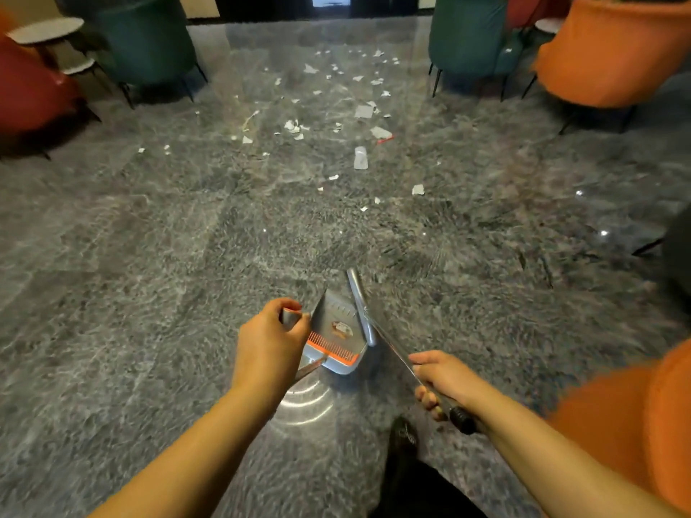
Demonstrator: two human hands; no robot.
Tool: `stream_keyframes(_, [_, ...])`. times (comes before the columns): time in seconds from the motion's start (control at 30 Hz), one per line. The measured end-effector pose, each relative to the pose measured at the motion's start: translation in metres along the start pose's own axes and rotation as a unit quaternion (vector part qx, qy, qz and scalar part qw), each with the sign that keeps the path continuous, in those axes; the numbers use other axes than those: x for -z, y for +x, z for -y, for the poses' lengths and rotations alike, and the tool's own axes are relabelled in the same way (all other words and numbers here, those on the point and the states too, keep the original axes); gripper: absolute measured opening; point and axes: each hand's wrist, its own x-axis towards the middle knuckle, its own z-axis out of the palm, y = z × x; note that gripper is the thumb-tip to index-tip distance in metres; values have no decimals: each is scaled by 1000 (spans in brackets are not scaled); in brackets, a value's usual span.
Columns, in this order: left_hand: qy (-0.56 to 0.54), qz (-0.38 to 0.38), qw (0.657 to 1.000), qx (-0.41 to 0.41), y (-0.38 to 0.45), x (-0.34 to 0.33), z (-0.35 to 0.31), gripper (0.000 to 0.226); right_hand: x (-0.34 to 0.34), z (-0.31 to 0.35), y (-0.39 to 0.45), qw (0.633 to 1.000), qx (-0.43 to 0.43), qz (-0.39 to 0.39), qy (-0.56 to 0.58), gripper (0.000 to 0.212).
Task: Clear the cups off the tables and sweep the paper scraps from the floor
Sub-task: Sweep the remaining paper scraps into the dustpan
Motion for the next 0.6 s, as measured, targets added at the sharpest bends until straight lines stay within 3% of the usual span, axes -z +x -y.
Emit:
stream_keyframes(0.3, [6, -8, 1000, 17, 209, -79, -53, 8, 43, 173, 142, 1000, -12, -15, -20, 32])
stream_keyframes(0.6, [15, -28, 999, 14, 391, -115, -95, 10, 65, 323, 257, 999, -21, -25, -12, 34])
